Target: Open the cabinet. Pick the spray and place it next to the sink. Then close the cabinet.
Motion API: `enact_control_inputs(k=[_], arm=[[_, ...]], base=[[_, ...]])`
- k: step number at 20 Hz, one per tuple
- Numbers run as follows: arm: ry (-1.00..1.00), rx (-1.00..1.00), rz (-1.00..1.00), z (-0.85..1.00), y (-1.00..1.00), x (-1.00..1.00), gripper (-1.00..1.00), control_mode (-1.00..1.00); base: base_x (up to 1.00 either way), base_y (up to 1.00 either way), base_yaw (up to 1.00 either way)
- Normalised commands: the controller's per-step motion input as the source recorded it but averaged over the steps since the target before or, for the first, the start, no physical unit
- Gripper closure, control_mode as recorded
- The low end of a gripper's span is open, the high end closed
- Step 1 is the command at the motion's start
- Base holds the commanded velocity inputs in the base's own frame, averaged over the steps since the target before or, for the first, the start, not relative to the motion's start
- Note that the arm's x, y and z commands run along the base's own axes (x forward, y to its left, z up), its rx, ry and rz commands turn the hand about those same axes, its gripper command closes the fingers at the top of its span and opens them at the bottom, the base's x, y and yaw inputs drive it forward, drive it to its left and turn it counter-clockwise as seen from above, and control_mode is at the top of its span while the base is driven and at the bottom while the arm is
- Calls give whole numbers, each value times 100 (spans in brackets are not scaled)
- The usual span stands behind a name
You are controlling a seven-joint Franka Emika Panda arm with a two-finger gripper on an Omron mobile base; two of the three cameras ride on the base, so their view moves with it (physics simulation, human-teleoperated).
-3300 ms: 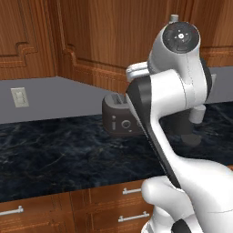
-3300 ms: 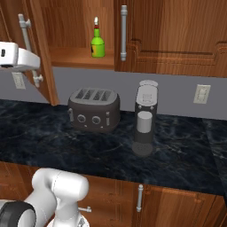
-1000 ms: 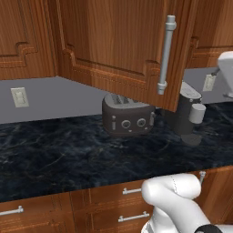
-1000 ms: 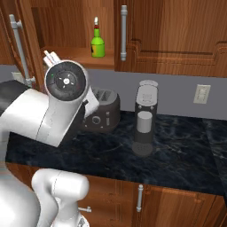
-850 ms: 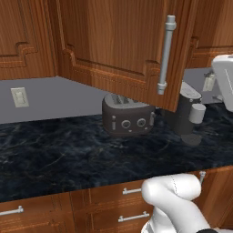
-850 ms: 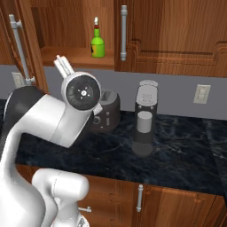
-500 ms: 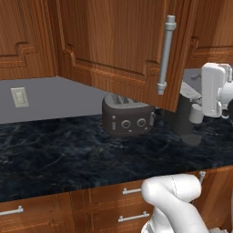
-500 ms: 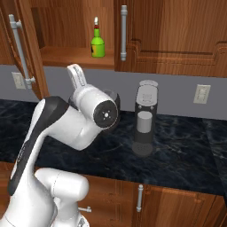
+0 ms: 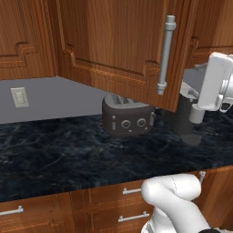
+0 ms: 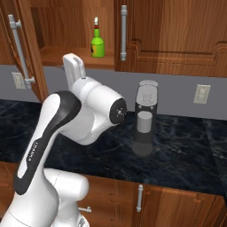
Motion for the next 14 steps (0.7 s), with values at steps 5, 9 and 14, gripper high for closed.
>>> enact_control_inputs(k=[5,9,14], arm=[[3,0,15,31,0,0,-100,-100],[4,0,21,2,11,19,-100,-100],[0,0,28,0,19,44,-100,-100]], base=[[0,0,0],[0,0,0],[0,0,0]])
